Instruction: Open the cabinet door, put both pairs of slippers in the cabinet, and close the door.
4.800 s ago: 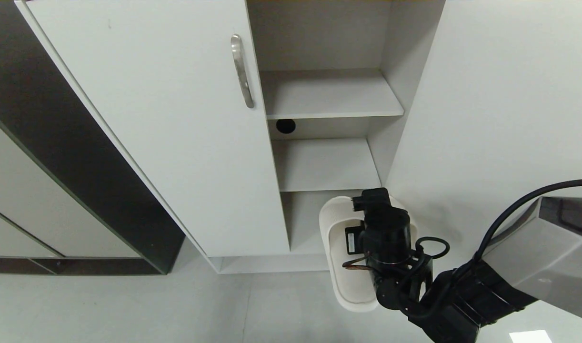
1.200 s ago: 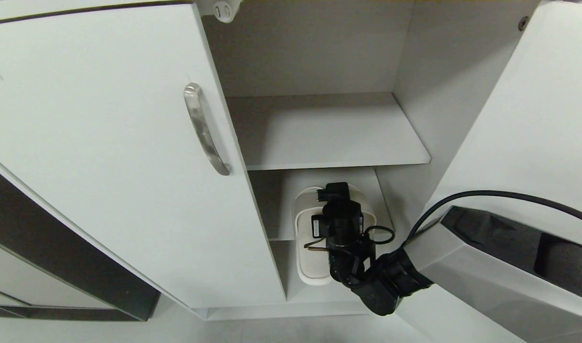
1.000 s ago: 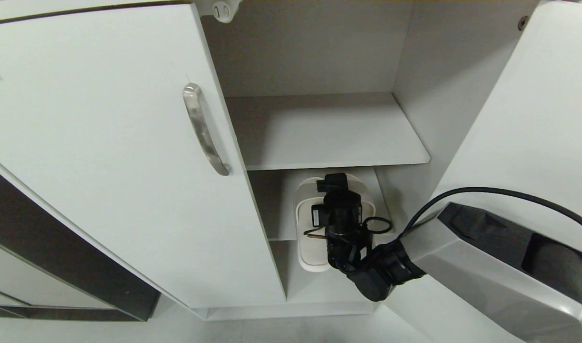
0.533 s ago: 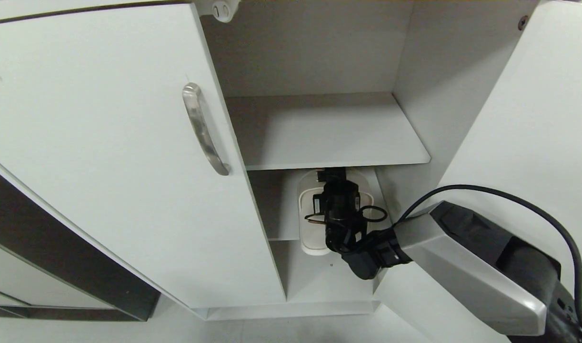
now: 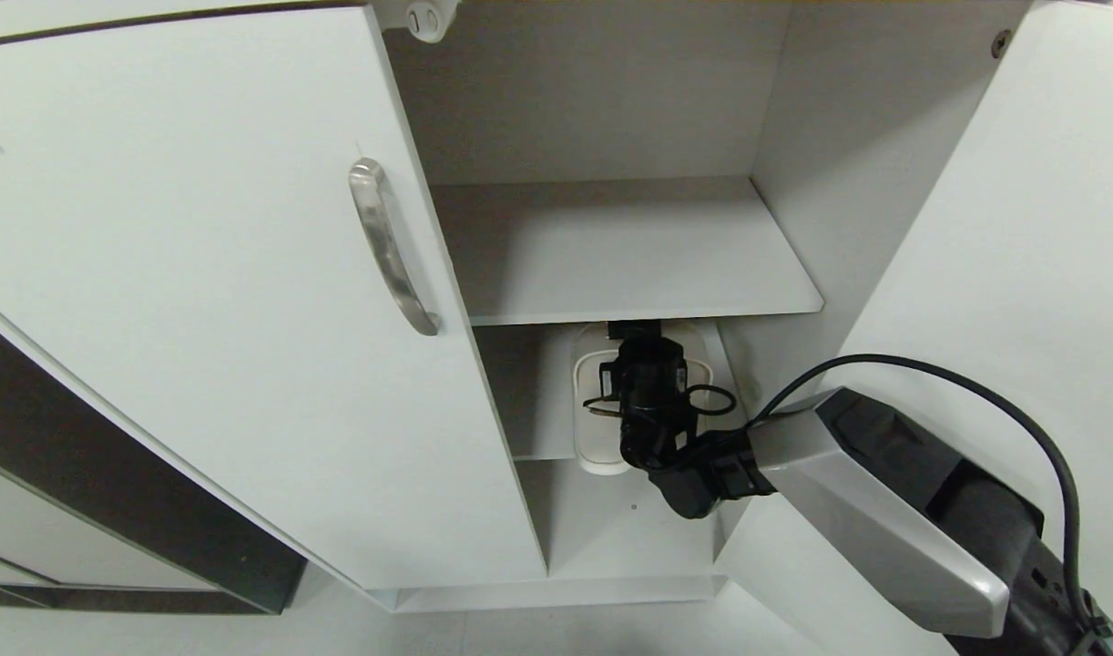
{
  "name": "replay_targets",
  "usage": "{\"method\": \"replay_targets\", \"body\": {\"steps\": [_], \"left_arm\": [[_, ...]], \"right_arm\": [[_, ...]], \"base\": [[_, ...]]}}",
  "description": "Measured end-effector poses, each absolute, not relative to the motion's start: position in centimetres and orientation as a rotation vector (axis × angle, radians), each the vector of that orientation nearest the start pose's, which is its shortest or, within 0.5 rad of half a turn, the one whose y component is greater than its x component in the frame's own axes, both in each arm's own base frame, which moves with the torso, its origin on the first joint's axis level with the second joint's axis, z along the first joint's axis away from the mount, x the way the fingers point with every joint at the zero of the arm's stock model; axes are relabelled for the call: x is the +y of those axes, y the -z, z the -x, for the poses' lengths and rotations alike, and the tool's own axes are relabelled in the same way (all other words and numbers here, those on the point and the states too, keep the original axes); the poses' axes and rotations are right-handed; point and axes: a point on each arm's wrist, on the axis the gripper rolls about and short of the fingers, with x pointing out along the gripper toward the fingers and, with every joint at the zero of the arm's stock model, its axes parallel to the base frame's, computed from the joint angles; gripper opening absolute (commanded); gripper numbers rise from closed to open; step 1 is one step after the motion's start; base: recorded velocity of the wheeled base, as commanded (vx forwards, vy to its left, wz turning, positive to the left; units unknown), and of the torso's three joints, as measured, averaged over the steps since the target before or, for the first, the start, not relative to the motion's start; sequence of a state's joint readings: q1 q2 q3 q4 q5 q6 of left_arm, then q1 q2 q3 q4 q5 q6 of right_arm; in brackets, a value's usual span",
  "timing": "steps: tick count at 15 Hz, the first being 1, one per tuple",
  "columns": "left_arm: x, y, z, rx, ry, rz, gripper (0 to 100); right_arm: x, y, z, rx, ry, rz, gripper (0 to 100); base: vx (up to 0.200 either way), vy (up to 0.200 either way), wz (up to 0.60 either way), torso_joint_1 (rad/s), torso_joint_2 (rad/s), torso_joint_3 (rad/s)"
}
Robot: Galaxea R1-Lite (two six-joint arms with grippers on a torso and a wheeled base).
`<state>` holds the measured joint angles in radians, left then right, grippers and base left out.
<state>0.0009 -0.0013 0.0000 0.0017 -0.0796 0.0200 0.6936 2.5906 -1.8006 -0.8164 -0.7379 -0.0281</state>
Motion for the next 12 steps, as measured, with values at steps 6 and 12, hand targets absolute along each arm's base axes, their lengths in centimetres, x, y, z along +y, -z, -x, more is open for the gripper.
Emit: {"method": "replay_targets", "body": {"steps": [6,12], "left_arm": [[-0.2,-7.5,2.3,0.000,0.078,-0.020,0],[-0.2,-7.5,2.3,0.000,0.078,-0.020,0]], "right_arm": [[32.7,-8.6,-41.8,-0.015,0.050,0.015,100],[33.0,-8.1,-38.3,0.015,0.007,0.042,100]], "base": [[0.000,0.000,0.00,0.000,0.00,0.000],[0.000,0.000,0.00,0.000,0.00,0.000]]}}
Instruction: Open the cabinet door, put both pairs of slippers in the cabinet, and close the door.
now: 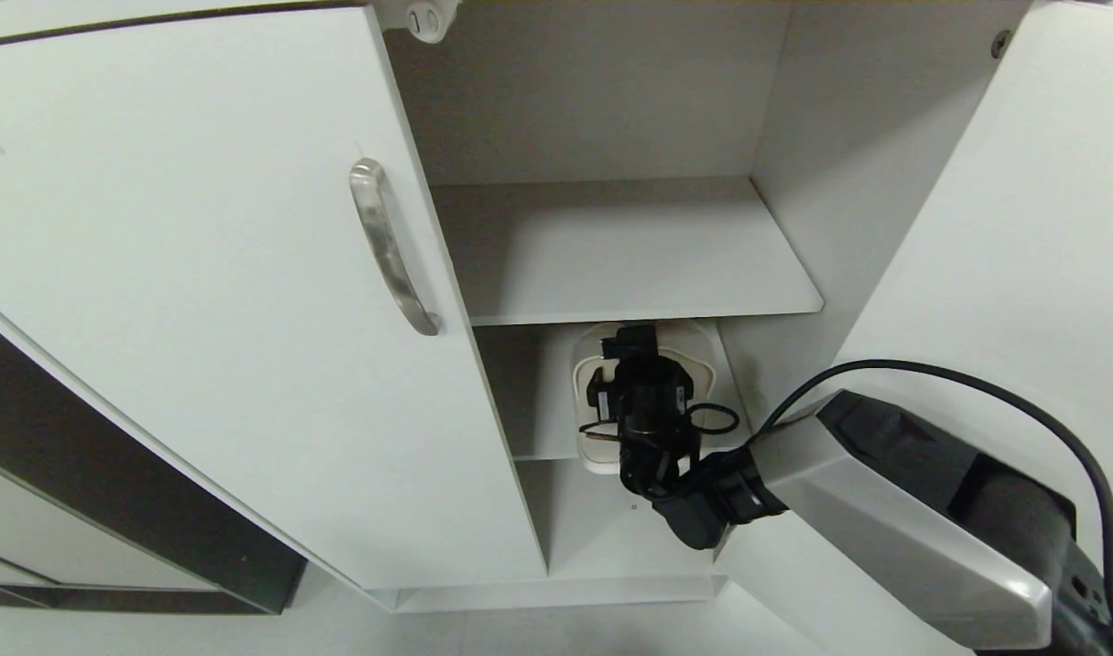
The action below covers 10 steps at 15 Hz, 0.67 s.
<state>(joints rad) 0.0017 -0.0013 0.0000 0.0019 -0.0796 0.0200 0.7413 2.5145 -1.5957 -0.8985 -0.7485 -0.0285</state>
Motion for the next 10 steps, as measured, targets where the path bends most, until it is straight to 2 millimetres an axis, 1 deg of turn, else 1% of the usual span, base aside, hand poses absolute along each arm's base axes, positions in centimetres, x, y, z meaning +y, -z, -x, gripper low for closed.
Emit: {"method": "replay_targets", "body": {"steps": [4,7,8,10], "left_arm": [[-0.2,-7.5,2.3,0.000,0.079,-0.020,0],[-0.2,-7.5,2.3,0.000,0.079,-0.020,0],[-0.2,-7.5,2.3,0.000,0.079,-0.020,0],[-0.2,-7.5,2.3,0.000,0.079,-0.020,0]], "right_arm": [[31.9,-8.5,-34.8,0.021,-0.032,0.046,100],[30.4,-8.2,-30.9,0.035,-0.121,0.059,100],[29.8,-8.1,-29.4,0.039,-0.154,0.062,0],[28.9,-8.4,-26.3,0.030,-0.236,0.053,0]], "base": [[0.000,0.000,0.00,0.000,0.00,0.000],[0.000,0.000,0.00,0.000,0.00,0.000],[0.000,0.000,0.00,0.000,0.00,0.000],[0.000,0.000,0.00,0.000,0.00,0.000]]}}
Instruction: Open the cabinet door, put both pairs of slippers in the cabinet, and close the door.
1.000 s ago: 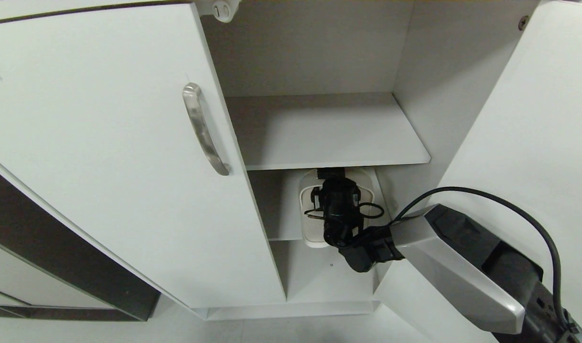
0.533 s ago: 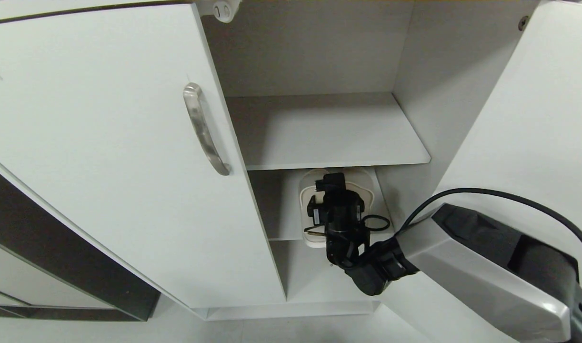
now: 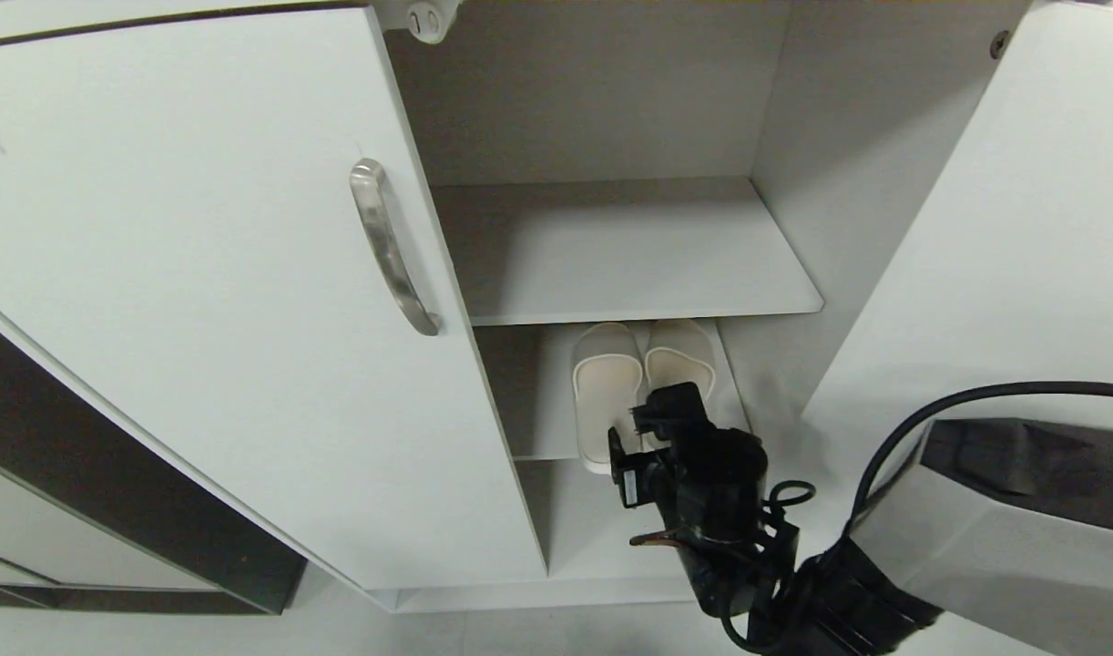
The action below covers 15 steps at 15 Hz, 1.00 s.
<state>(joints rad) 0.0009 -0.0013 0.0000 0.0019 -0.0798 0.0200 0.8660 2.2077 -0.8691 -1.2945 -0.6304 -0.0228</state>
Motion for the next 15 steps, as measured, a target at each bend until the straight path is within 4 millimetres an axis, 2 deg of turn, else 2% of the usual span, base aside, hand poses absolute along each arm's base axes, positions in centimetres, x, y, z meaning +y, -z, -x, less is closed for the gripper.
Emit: {"method": "replay_targets", "body": {"steps": [1,3,7,15], "left_arm": [[-0.2,-7.5,2.3,0.000,0.079,-0.020,0],[-0.2,-7.5,2.3,0.000,0.078,-0.020,0],[-0.2,-7.5,2.3,0.000,0.079,-0.020,0],[-0.2,-7.5,2.3,0.000,0.078,-0.021,0]], "right_arm": [[28.5,-8.8,-25.1,0.021,-0.280,0.043,0],[27.9,-9.4,-23.6,0.024,-0.342,0.045,0],[27.8,-10.1,-22.4,0.018,-0.371,0.042,0],[27.6,-10.1,-21.6,0.027,-0.398,0.052,0]], "base": [[0.000,0.000,0.00,0.000,0.00,0.000],[-0.200,0.000,0.00,-0.002,0.00,0.002],[-0.200,0.000,0.00,0.000,0.00,0.004],[0.000,0.000,0.00,0.000,0.00,0.000]]}}
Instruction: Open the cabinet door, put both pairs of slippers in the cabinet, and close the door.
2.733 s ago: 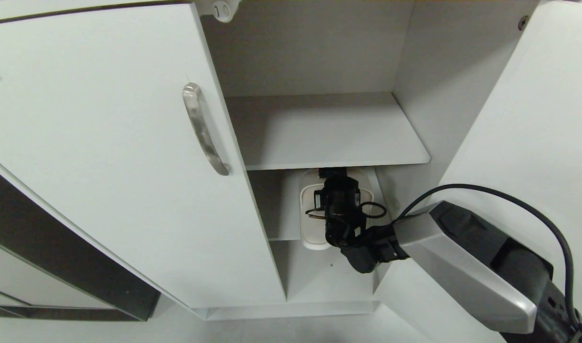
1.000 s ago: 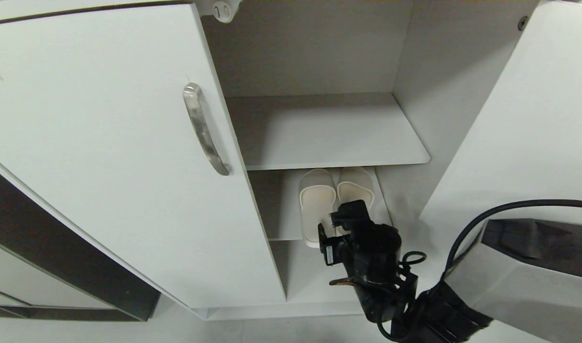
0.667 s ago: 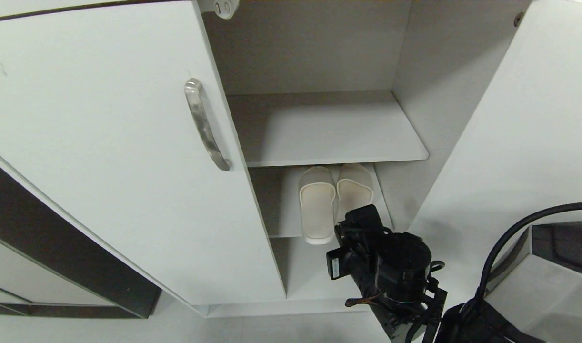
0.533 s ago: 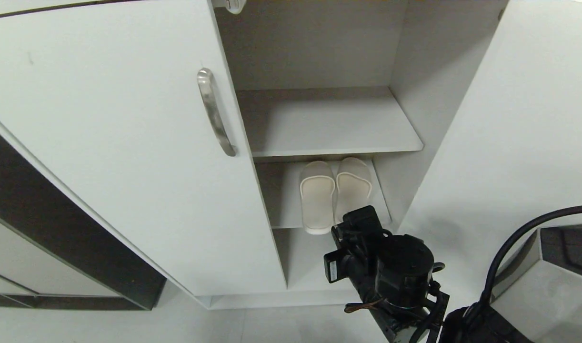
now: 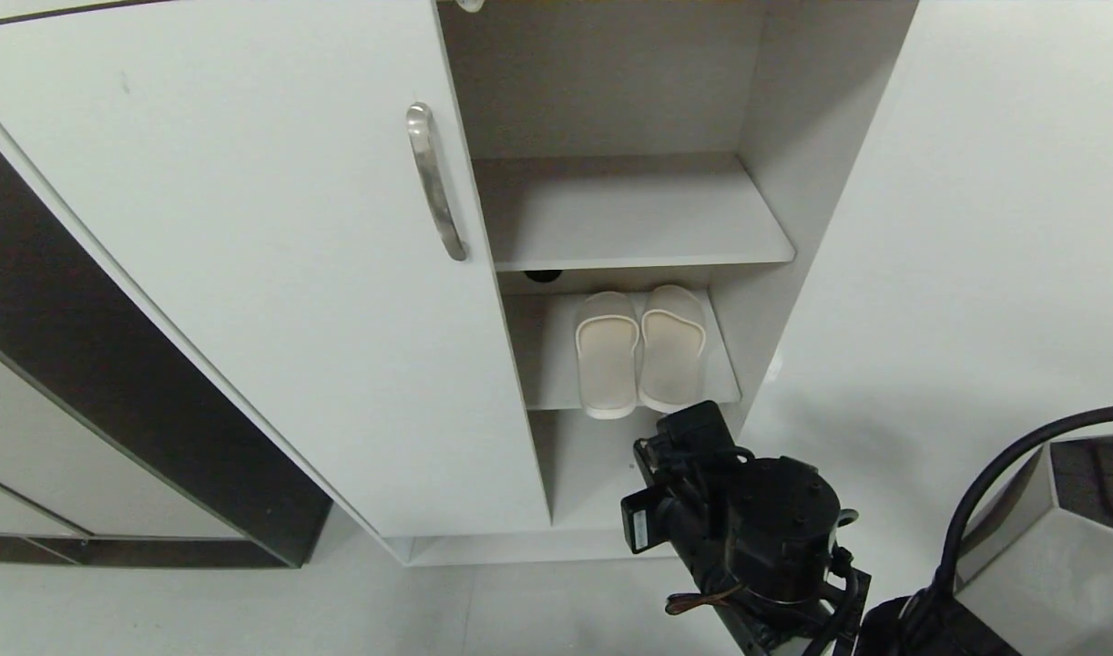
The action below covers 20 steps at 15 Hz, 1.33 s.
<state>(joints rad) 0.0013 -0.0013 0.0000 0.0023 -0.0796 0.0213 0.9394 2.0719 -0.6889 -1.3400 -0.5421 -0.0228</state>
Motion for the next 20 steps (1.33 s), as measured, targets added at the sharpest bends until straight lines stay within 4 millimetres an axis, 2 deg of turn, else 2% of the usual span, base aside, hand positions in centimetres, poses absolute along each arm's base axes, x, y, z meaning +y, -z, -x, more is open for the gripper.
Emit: {"method": "replay_targets", "body": {"steps": [14,17,20], "left_arm": [[-0.2,-7.5,2.3,0.001,0.078,-0.021,0],[-0.2,-7.5,2.3,0.001,0.079,-0.021,0],[-0.2,-7.5,2.3,-0.001,0.078,-0.025,0]], "right_arm": [[27.3,-9.6,-21.3,0.048,-0.399,0.076,0],[27.0,-9.5,-21.8,0.051,-0.388,0.076,0],[26.4,-9.4,-21.2,0.072,-0.528,0.064,0]], "base": [[0.000,0.000,0.00,0.002,0.00,0.177],[0.000,0.000,0.00,0.001,0.00,0.207],[0.000,0.000,0.00,0.002,0.00,0.114]]}}
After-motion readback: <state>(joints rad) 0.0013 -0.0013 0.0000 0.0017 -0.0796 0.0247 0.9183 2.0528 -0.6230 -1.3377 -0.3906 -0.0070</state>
